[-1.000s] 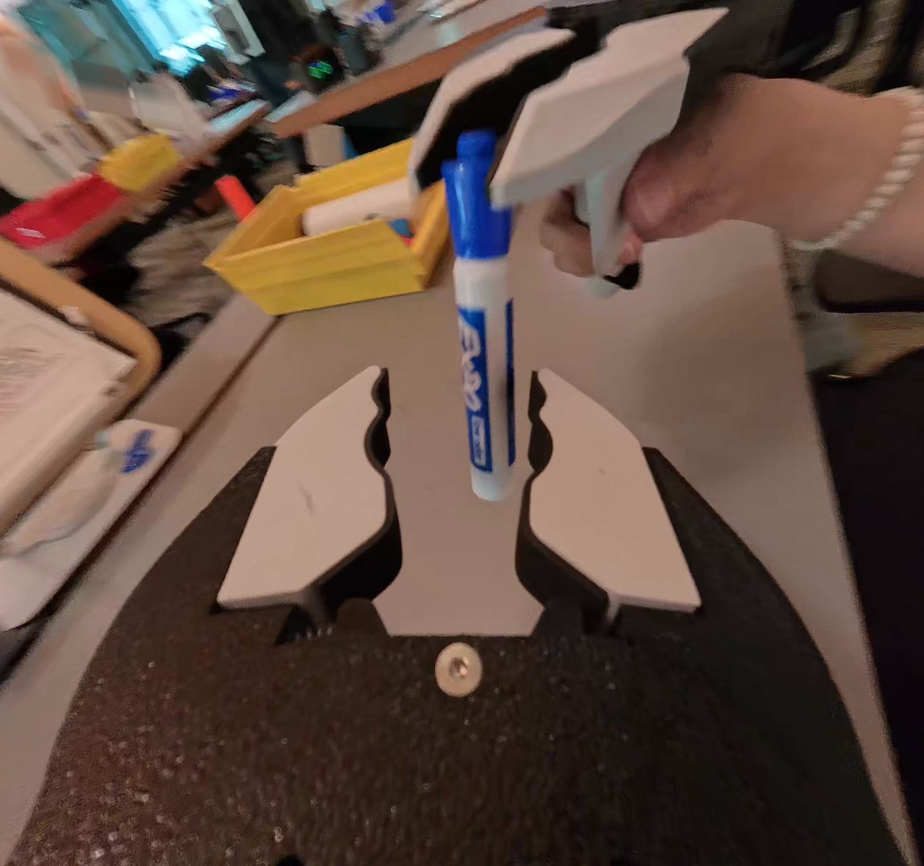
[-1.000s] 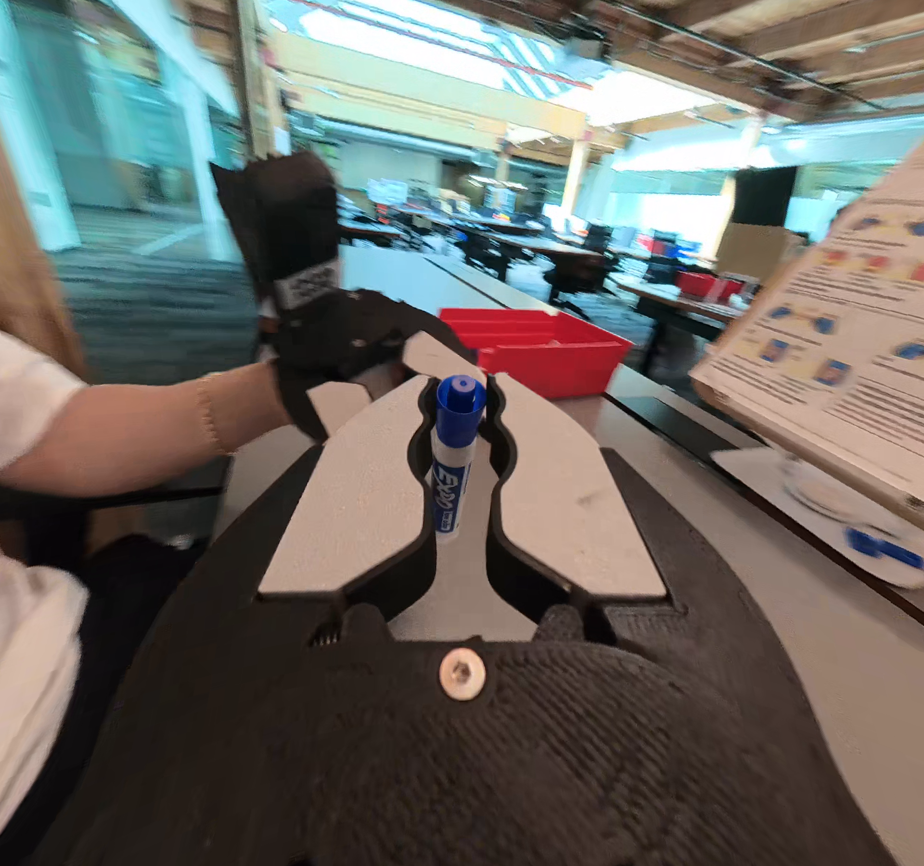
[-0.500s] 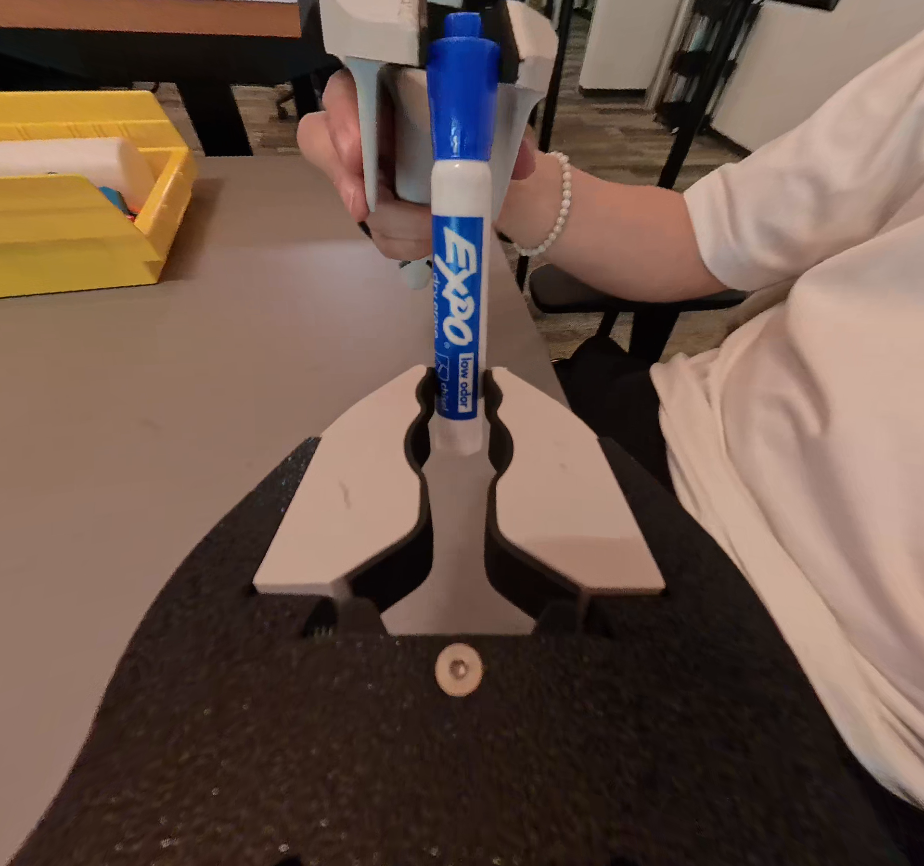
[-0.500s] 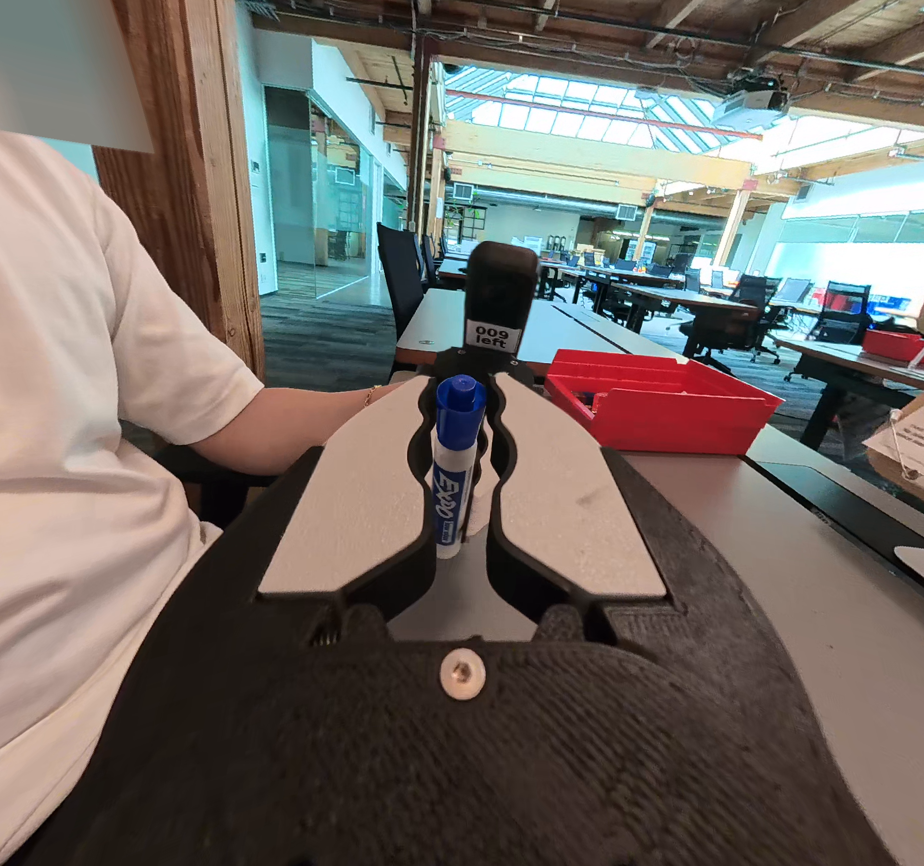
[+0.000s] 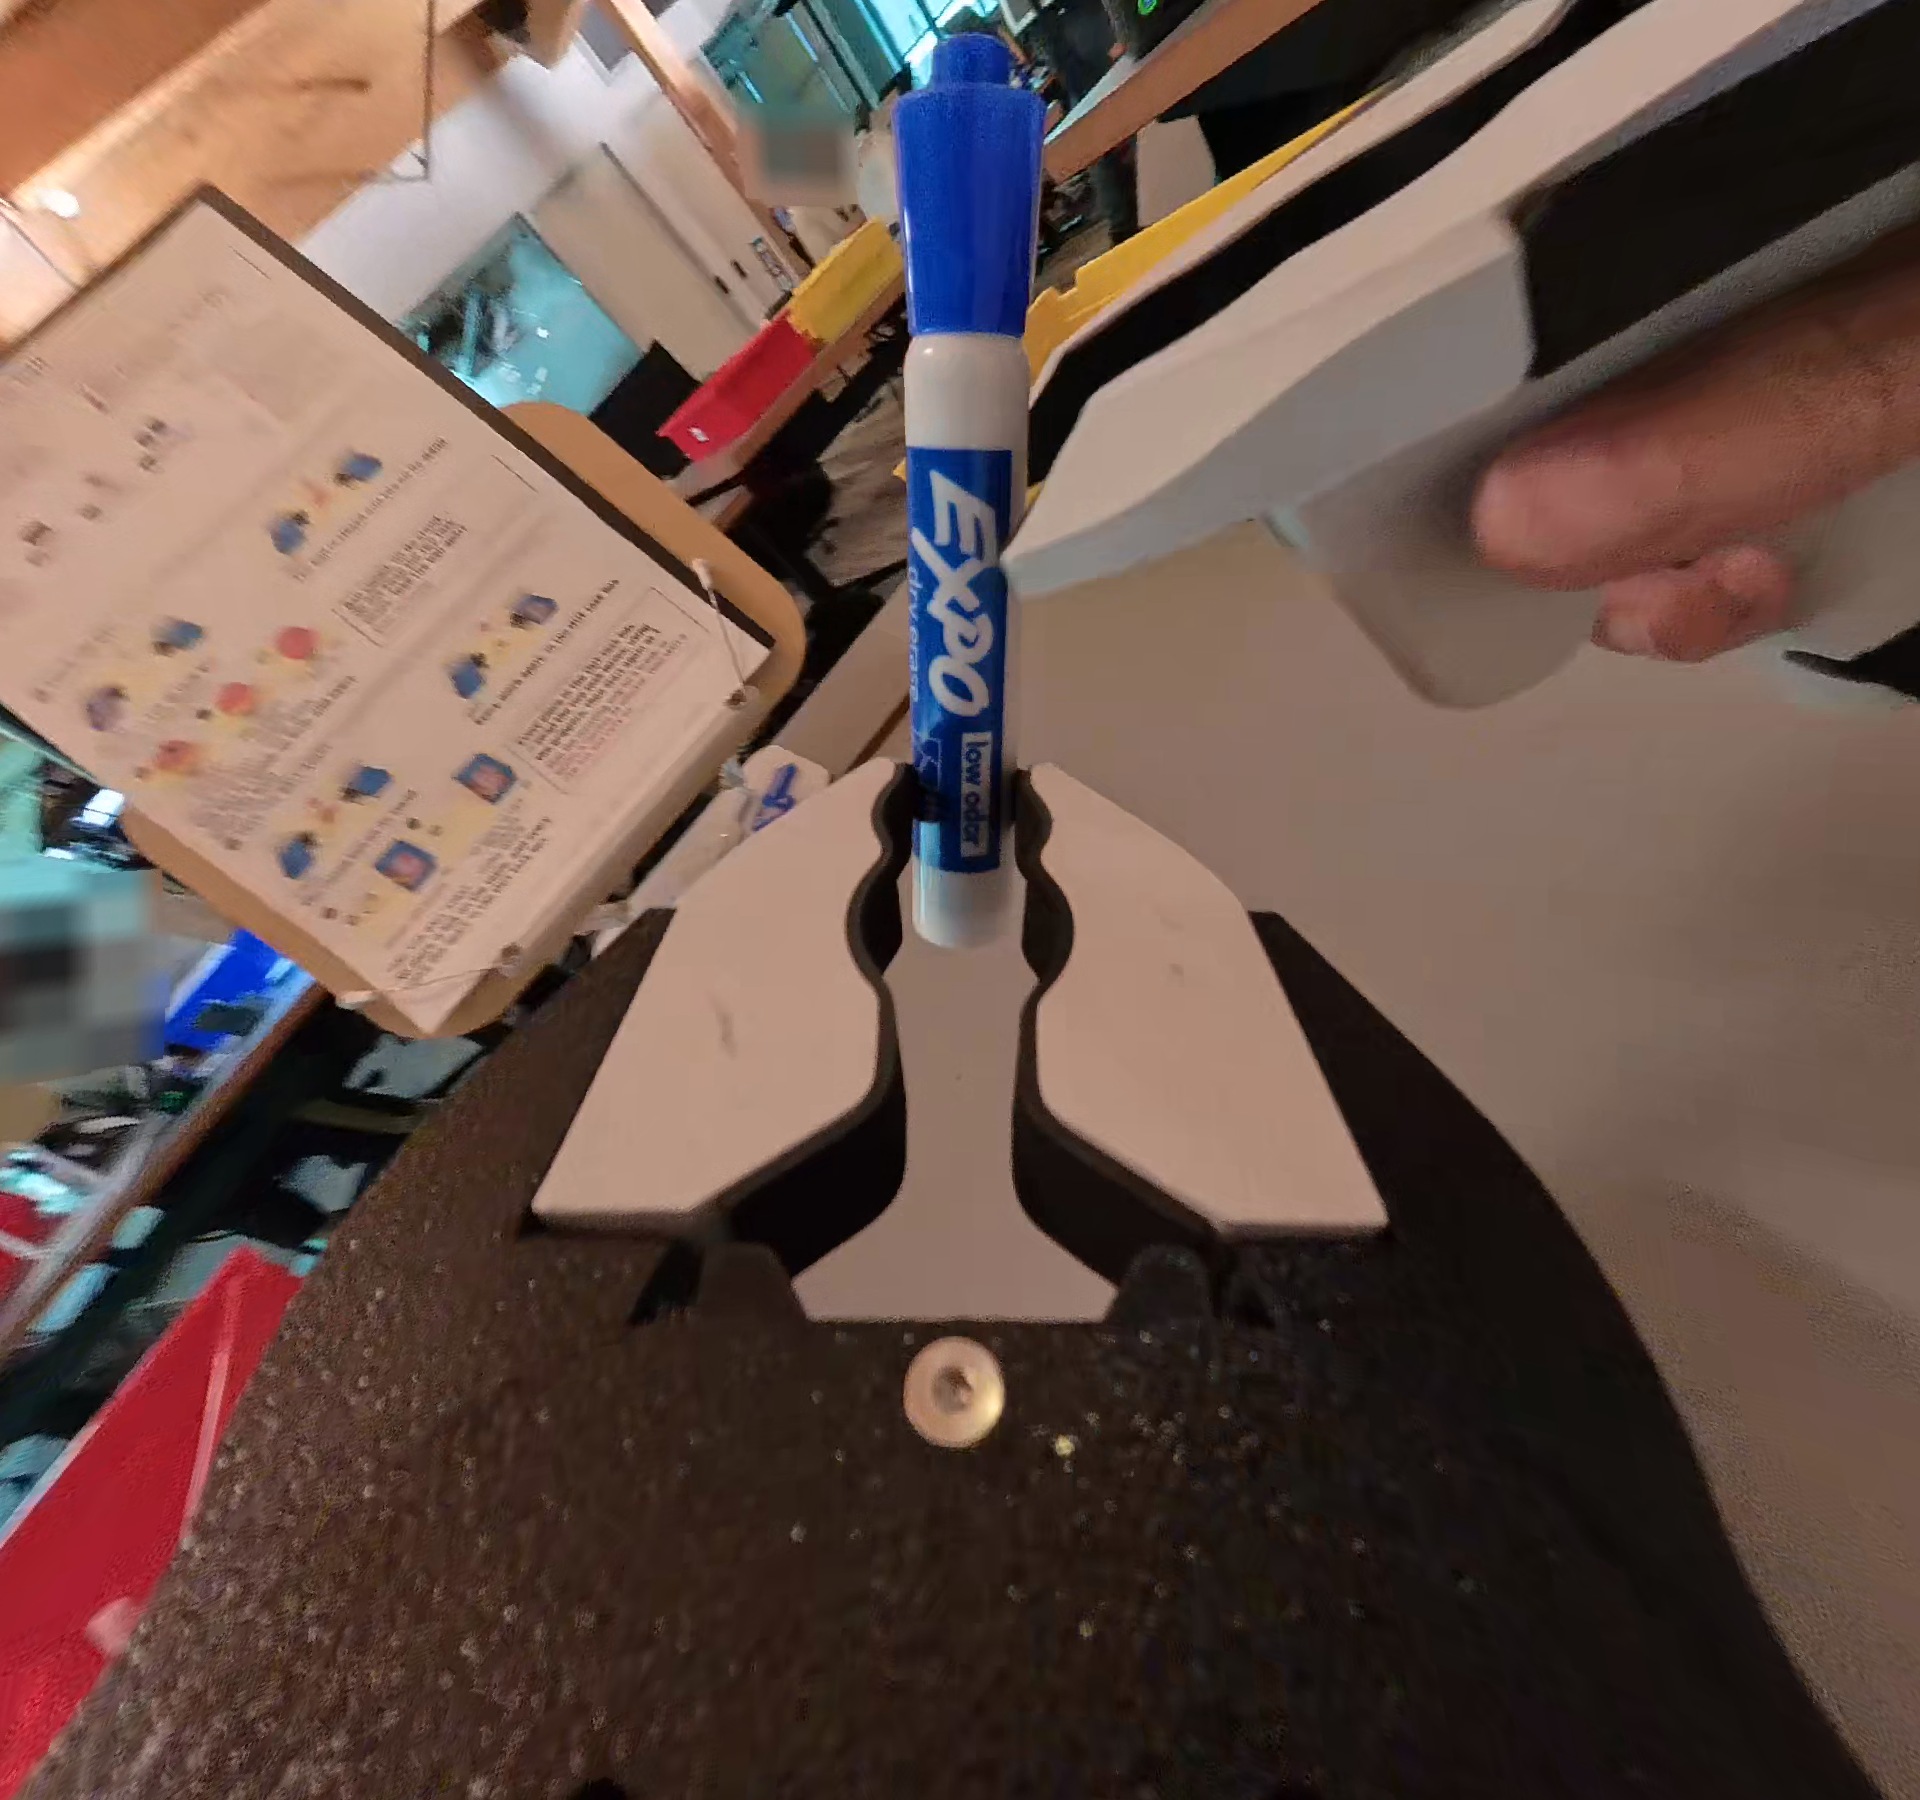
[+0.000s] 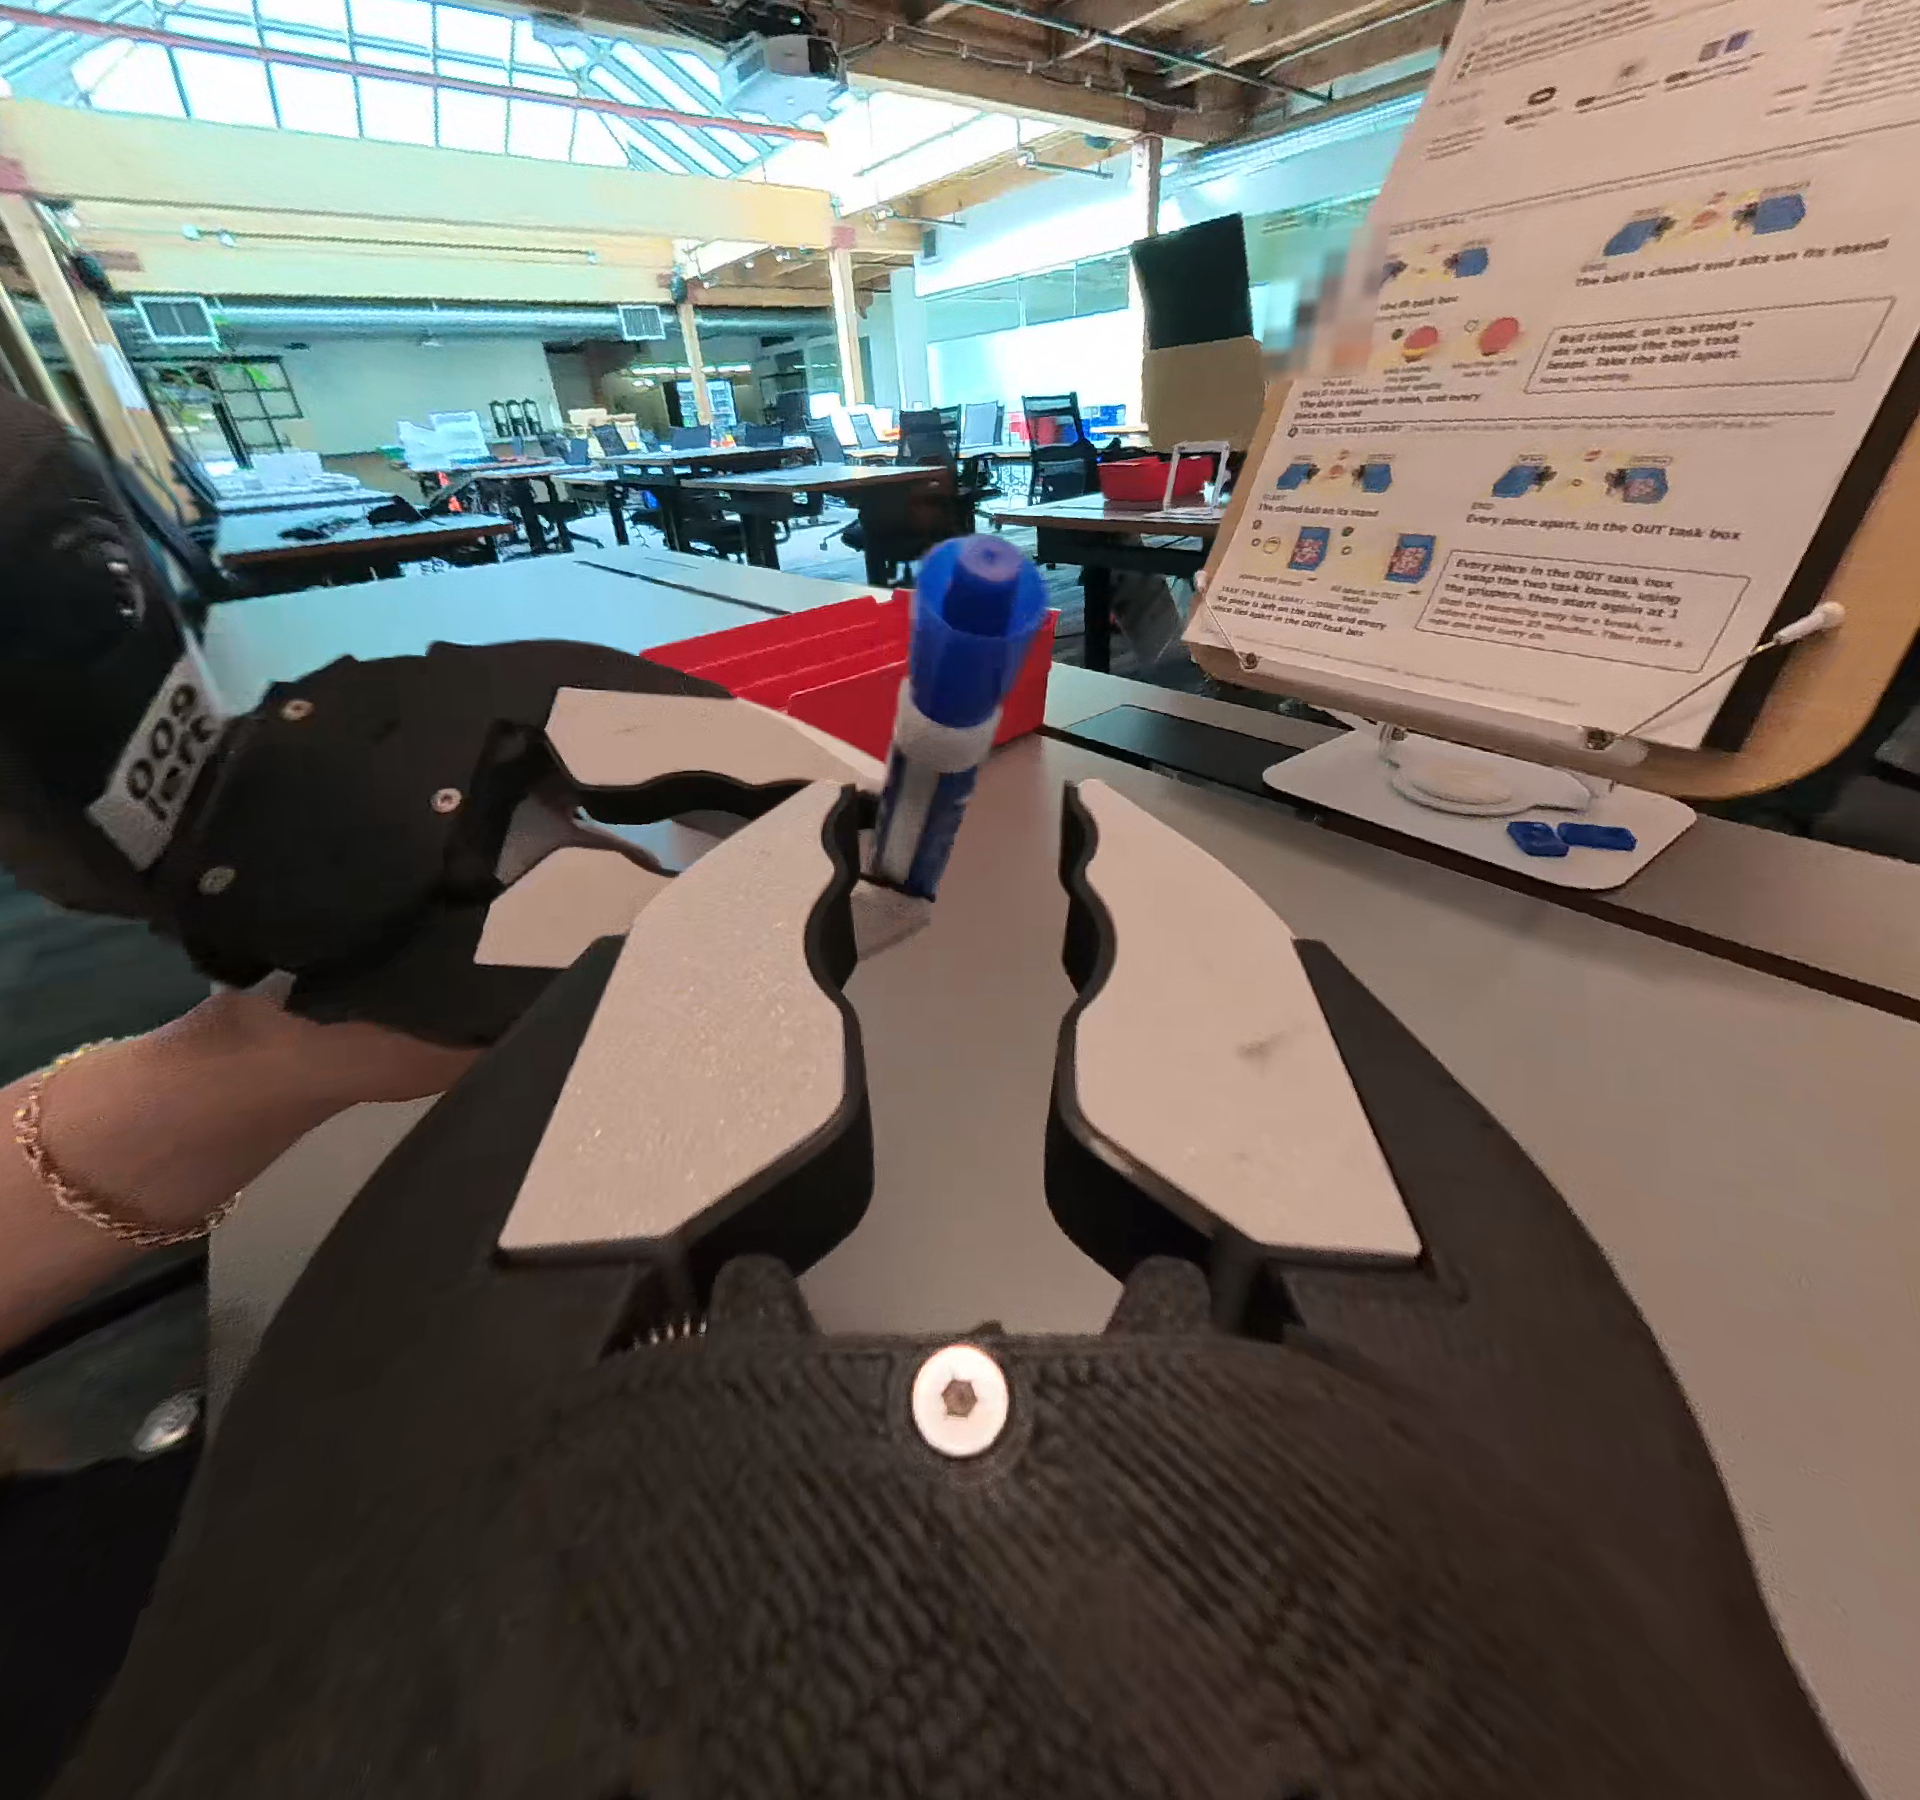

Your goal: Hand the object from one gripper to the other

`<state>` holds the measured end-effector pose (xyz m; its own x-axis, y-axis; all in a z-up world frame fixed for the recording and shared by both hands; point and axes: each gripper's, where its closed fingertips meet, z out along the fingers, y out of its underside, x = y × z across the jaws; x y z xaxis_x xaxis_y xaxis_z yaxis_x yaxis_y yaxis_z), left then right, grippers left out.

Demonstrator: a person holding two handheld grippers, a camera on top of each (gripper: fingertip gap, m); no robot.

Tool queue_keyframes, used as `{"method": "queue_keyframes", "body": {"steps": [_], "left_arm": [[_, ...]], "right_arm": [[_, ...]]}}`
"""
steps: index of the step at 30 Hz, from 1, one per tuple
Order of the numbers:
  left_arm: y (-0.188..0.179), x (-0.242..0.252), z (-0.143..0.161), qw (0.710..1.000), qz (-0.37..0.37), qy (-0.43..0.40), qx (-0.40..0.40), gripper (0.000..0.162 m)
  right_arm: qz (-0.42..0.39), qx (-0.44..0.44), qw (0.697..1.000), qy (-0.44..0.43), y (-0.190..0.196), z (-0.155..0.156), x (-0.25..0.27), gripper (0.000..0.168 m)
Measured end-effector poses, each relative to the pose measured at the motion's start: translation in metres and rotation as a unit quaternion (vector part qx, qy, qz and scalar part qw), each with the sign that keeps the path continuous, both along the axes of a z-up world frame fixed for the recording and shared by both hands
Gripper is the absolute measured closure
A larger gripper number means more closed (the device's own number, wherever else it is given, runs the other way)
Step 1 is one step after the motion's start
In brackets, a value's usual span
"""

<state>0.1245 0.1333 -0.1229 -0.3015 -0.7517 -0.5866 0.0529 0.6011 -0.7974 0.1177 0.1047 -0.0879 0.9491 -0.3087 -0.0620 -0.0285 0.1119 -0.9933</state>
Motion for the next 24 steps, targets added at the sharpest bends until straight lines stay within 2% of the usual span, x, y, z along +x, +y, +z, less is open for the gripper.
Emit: {"method": "queue_keyframes", "body": {"steps": [5, 6, 10, 12, 14, 16, 18, 21, 24], "left_arm": [[-0.01, -0.001, -0.001, 0.999, 0.014, -0.021, 0.02, 0.144], [-0.011, -0.001, -0.001, 0.999, 0.013, -0.025, 0.021, 0.144], [-0.013, 0.0, -0.006, 1.0, -0.001, -0.014, 0.009, 0.144], [-0.018, -0.002, -0.009, 0.999, -0.035, 0.005, 0.006, 0.135], [-0.029, -0.009, -0.009, 0.995, -0.101, 0.02, -0.003, 0.127], [-0.035, -0.017, -0.008, 0.987, -0.152, 0.038, -0.023, 0.124], [-0.045, -0.031, -0.013, 0.967, -0.224, 0.098, -0.066, 0.122], [-0.054, -0.062, -0.021, 0.912, -0.337, 0.202, -0.115, 0.124], [-0.053, -0.085, -0.031, 0.868, -0.398, 0.271, -0.123, 0.123]], "right_arm": [[-0.033, -0.003, 0.999, -0.014, 0.002, 0.002, -0.003, 0.14], [-0.036, -0.007, 0.999, -0.02, 0.001, 0.002, -0.003, 0.148], [0.004, -0.019, 1.0, -0.01, 0.003, -0.002, -0.007, 0.151], [0.027, -0.031, 0.999, -0.019, 0.002, -0.003, -0.008, 0.151], [0.064, -0.039, 0.997, -0.023, 0.0, -0.004, -0.011, 0.151], [0.147, -0.04, 0.988, -0.019, -0.001, -0.004, -0.028, 0.151], [0.218, -0.038, 0.975, -0.029, -0.004, -0.005, -0.045, 0.151], [0.286, -0.04, 0.956, -0.06, -0.012, -0.008, -0.064, 0.151], [0.322, -0.045, 0.942, -0.089, -0.019, -0.01, -0.075, 0.151]]}}
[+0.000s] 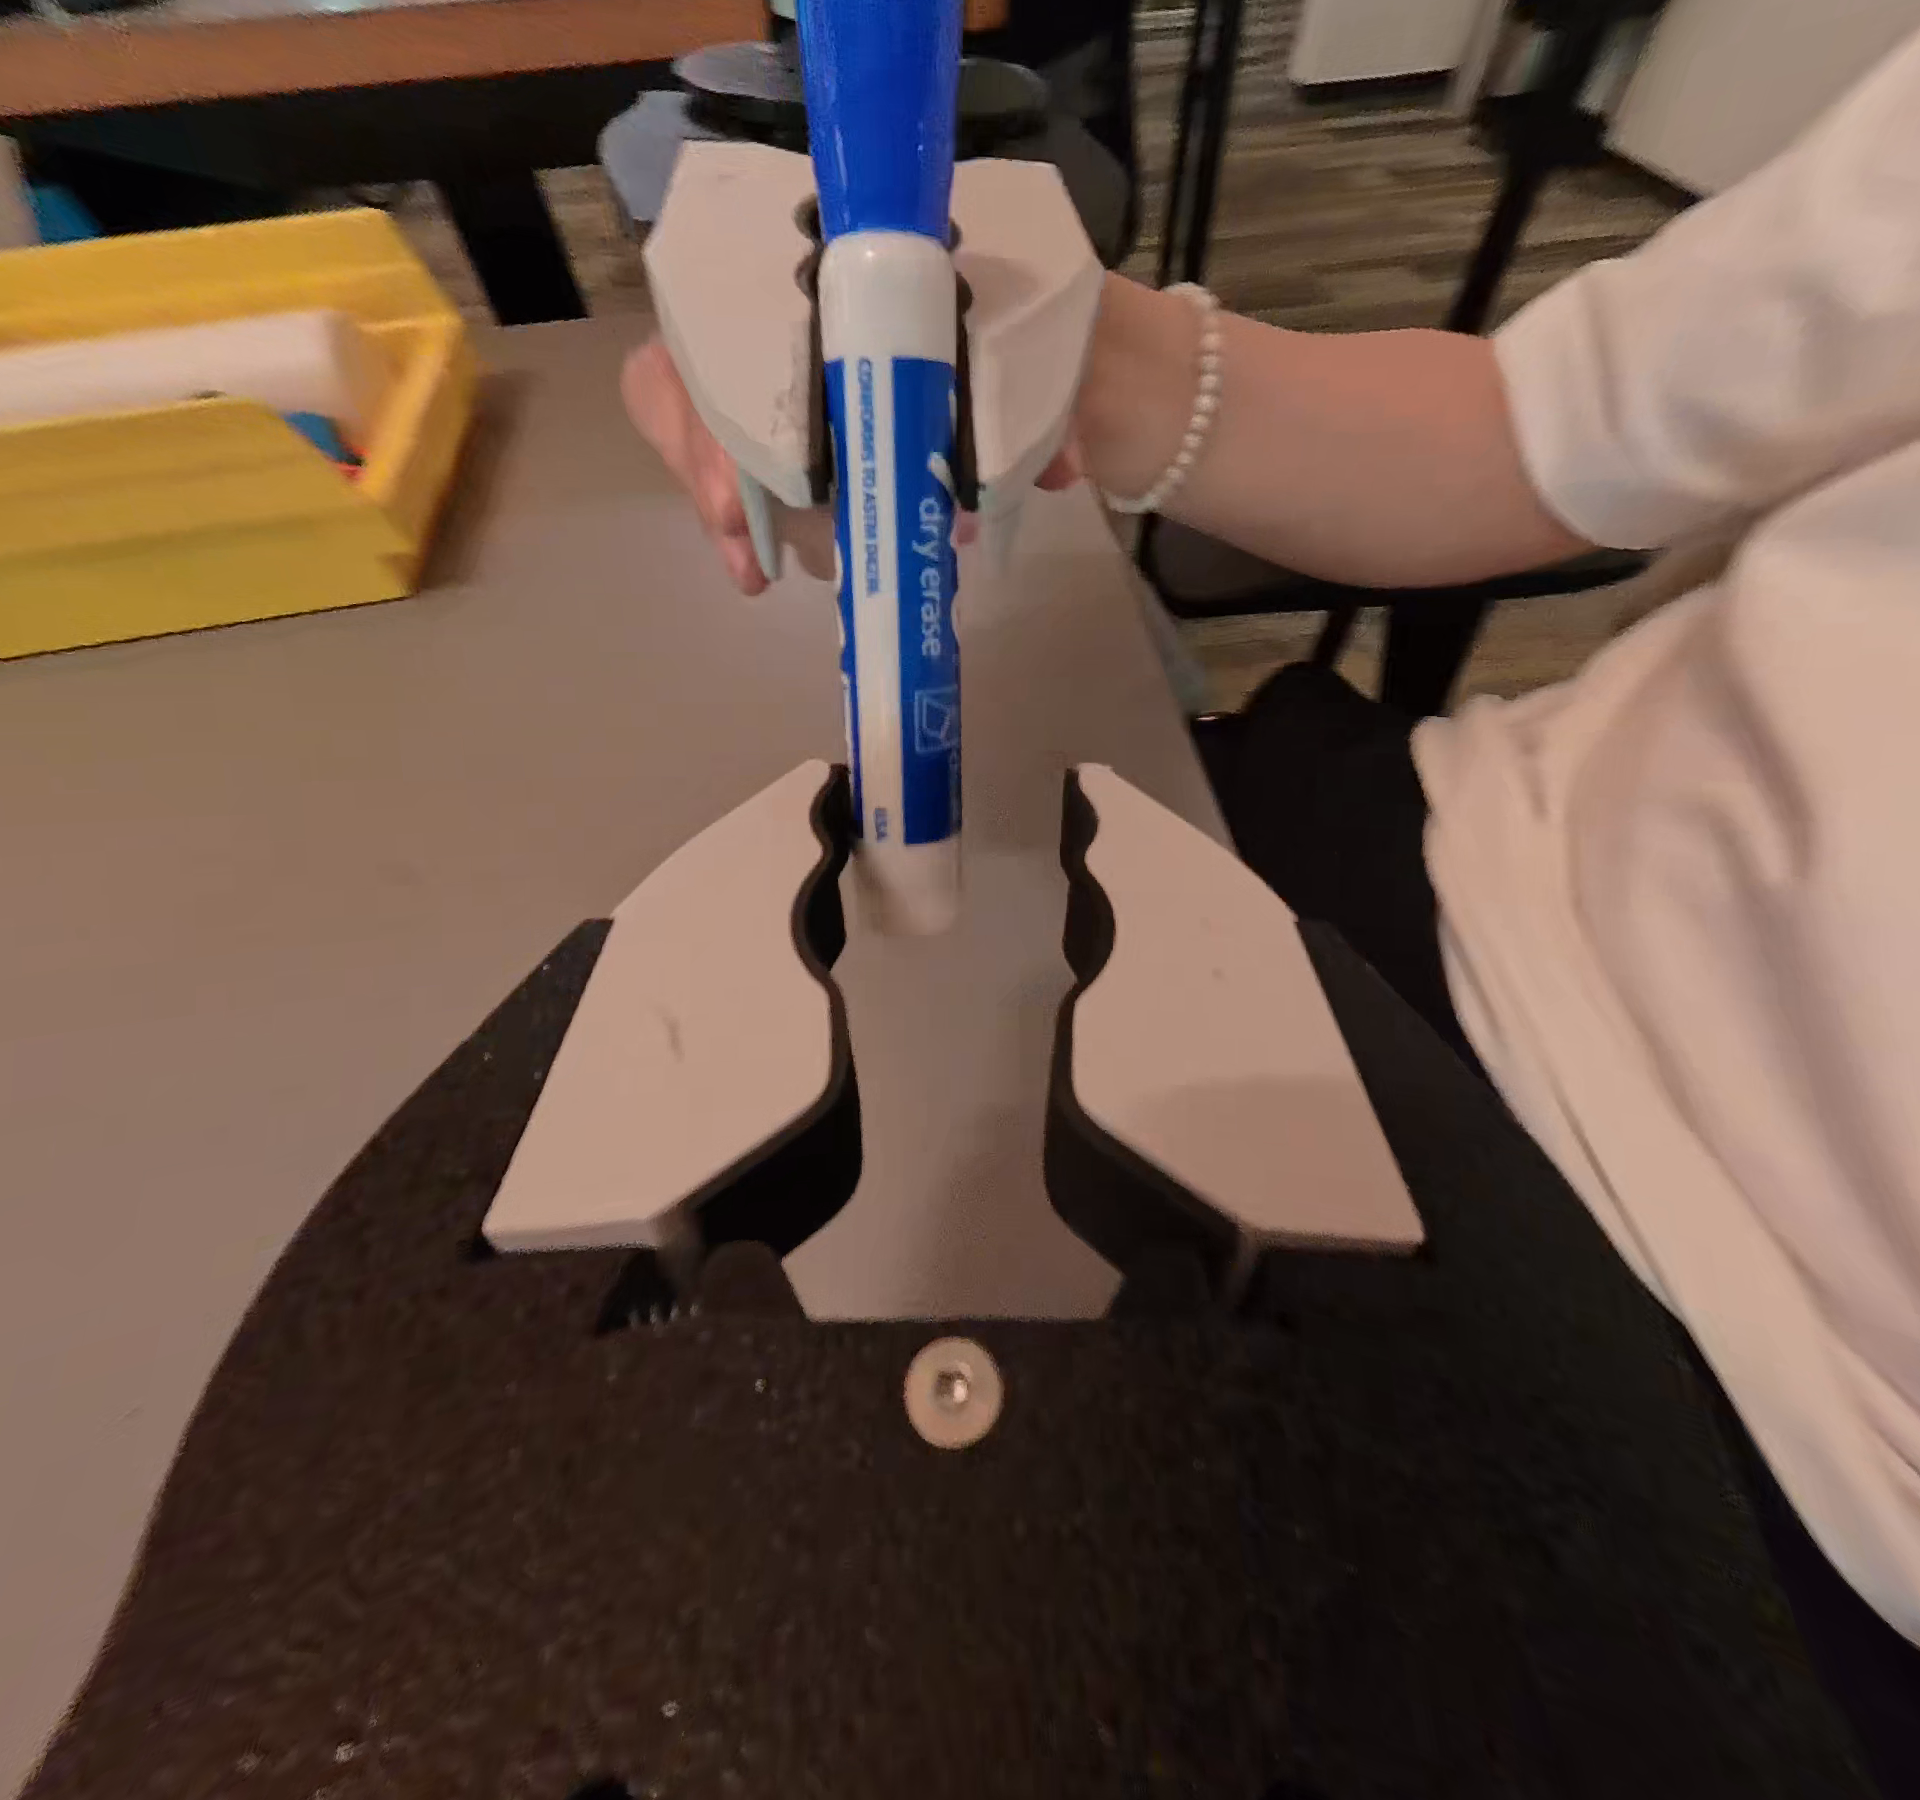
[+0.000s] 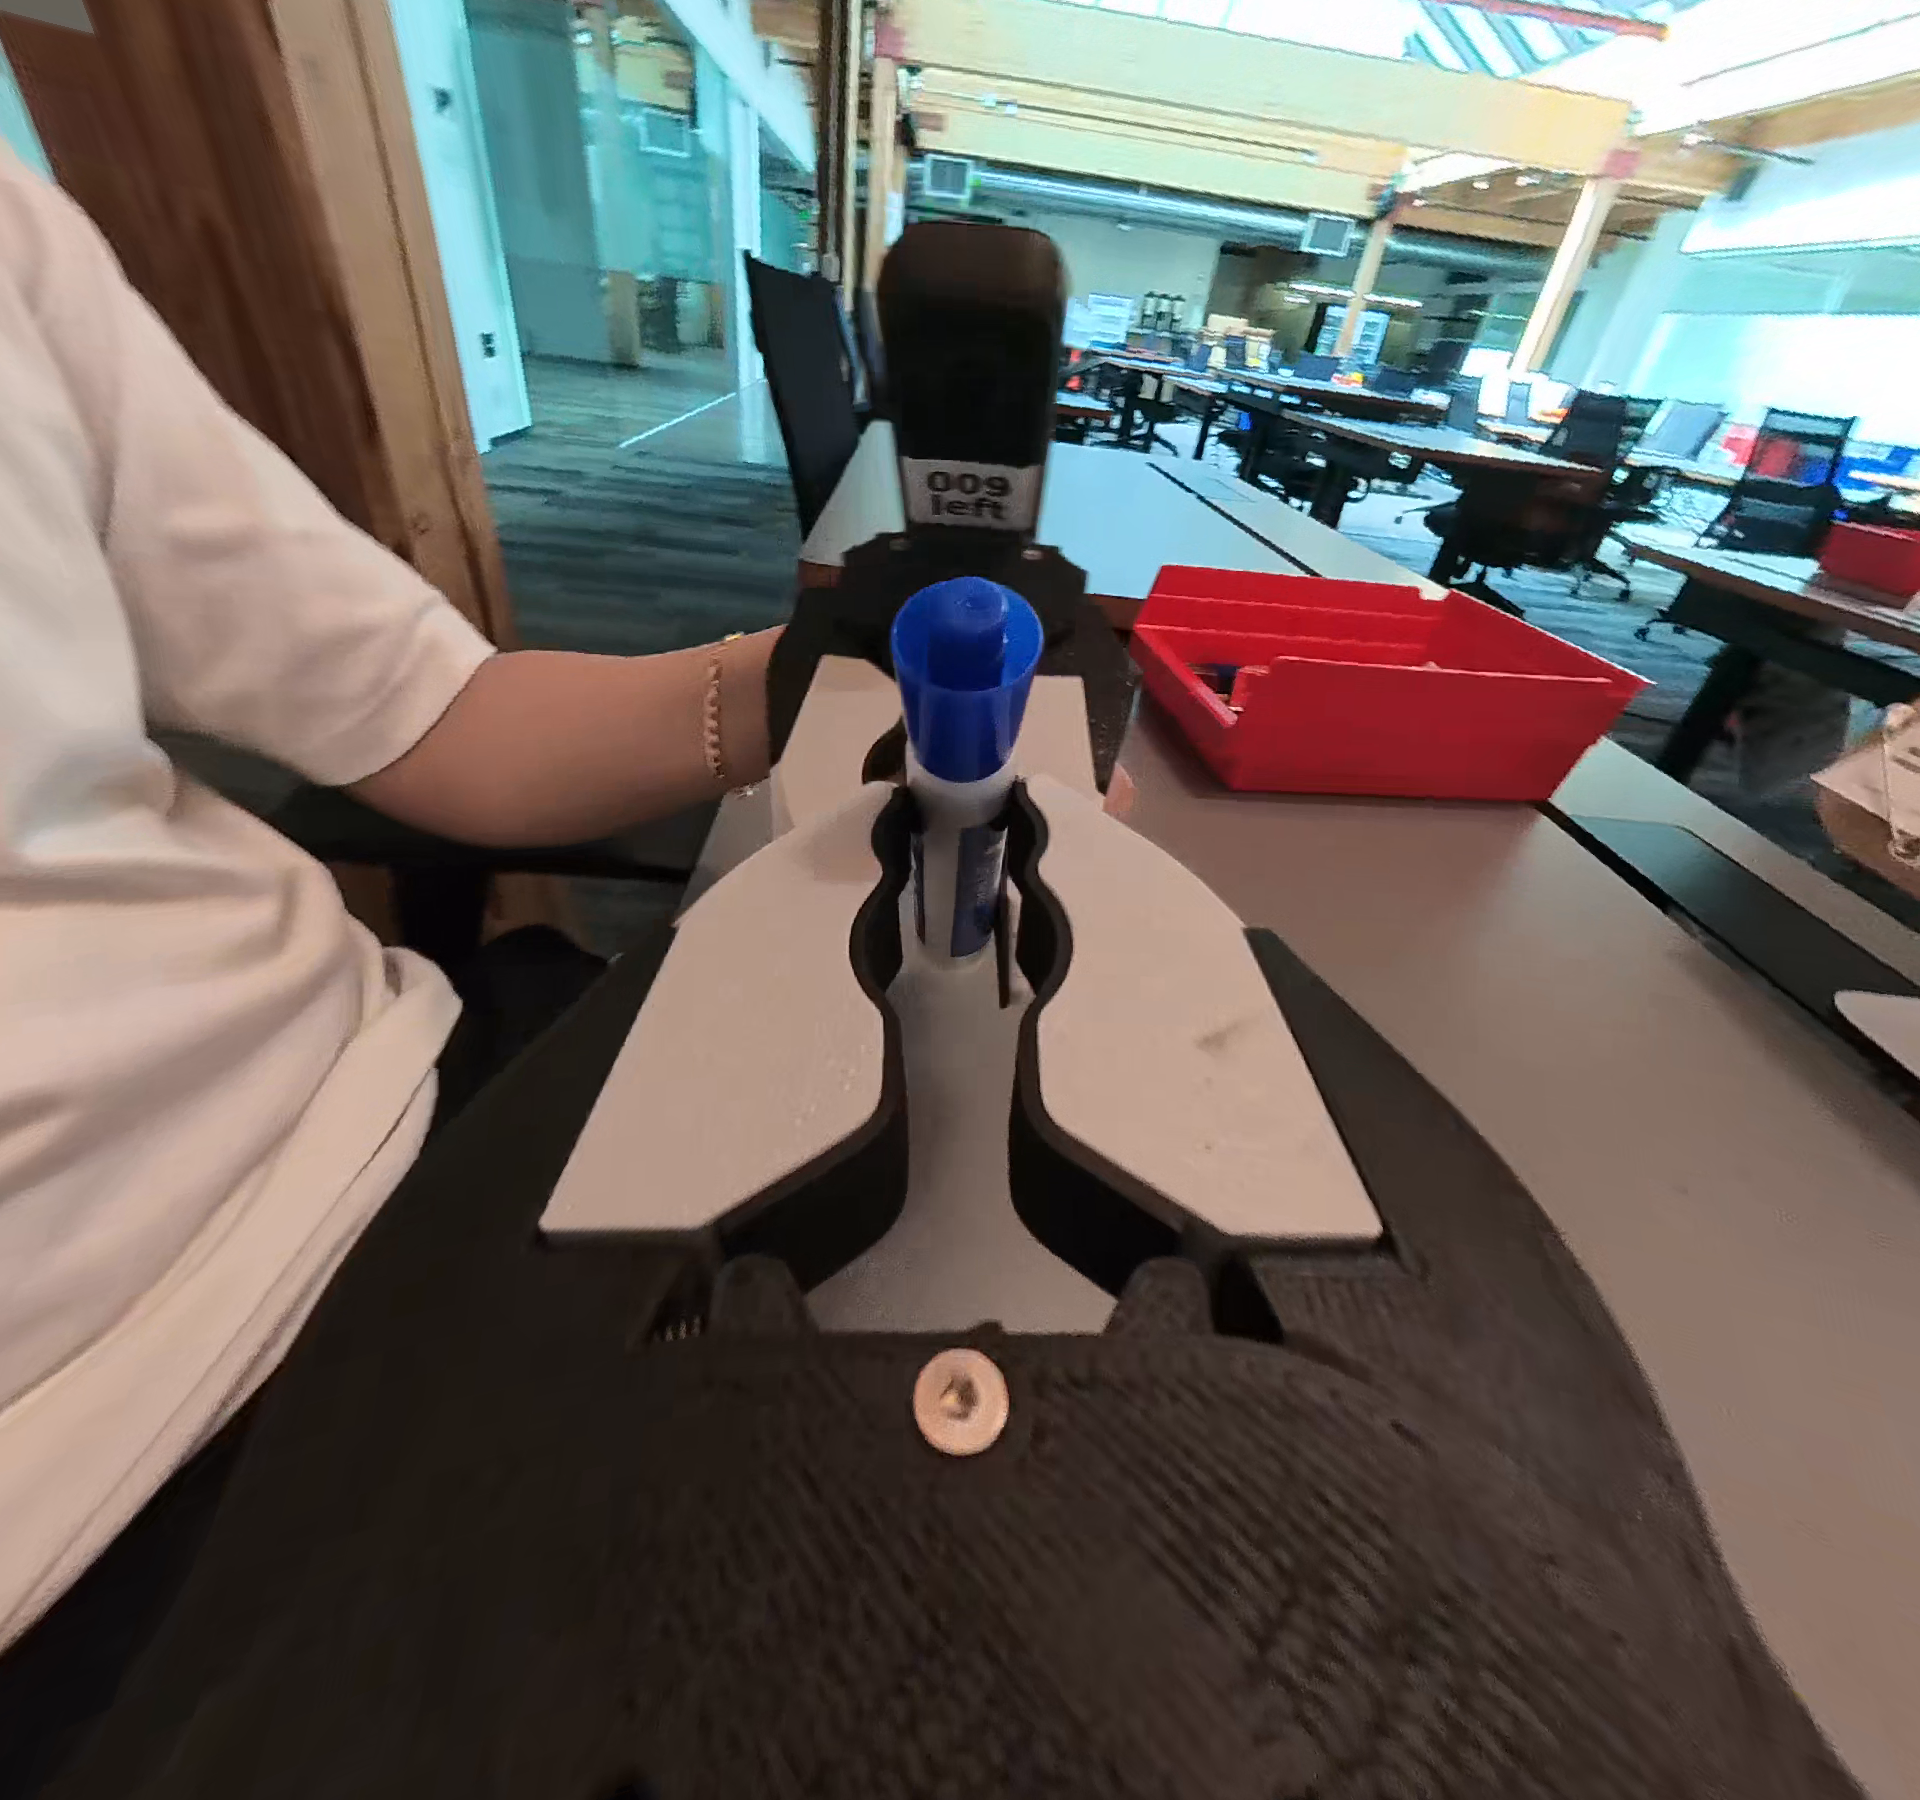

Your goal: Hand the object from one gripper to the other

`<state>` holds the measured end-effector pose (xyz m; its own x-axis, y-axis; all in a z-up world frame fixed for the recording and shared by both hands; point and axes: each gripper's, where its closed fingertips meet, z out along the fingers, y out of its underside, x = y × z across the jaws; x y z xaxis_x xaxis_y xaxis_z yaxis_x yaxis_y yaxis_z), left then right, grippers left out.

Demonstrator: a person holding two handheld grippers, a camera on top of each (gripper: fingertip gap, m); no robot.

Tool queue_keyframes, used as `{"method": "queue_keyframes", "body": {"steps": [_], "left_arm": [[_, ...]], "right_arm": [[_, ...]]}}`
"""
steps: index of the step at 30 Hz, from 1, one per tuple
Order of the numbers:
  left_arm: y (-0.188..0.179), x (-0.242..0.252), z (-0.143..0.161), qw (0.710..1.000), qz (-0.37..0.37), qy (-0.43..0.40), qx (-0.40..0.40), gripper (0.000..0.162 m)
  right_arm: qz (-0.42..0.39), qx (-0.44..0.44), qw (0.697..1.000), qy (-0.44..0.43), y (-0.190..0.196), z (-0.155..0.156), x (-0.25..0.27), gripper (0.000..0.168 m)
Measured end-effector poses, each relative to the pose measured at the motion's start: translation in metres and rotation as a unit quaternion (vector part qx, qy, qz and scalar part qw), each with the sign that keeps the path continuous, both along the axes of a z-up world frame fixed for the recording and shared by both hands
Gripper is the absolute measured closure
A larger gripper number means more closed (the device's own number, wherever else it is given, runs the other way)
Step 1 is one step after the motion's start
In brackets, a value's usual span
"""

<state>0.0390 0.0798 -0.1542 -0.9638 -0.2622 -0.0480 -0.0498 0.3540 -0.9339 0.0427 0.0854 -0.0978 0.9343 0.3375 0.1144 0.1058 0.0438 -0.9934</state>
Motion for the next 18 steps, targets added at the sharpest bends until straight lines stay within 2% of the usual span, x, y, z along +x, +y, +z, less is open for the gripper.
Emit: {"method": "queue_keyframes", "body": {"steps": [5, 10, 12, 16, 18], "left_arm": [[-0.001, -0.014, 0.003, 0.997, -0.047, 0.046, -0.035, 0.128], [-0.002, -0.016, -0.005, 0.997, -0.057, 0.052, -0.019, 0.131], [-0.003, -0.012, -0.005, 0.998, -0.047, 0.045, -0.023, 0.142], [-0.002, -0.003, -0.004, 0.999, -0.03, 0.023, -0.026, 0.143], [0.001, 0.008, -0.003, 1.0, 0.002, 0.011, -0.024, 0.144]], "right_arm": [[0.046, -0.024, 0.999, -0.009, -0.007, -0.009, -0.012, 0.151], [0.057, -0.035, 0.998, -0.01, -0.004, -0.014, -0.016, 0.151], [0.051, -0.04, 0.998, -0.014, -0.004, -0.016, -0.014, 0.15], [0.033, -0.039, 0.999, -0.007, -0.003, -0.015, -0.008, 0.15], [-0.002, -0.038, 0.999, -0.007, 0.0, -0.015, 0.002, 0.15]]}}
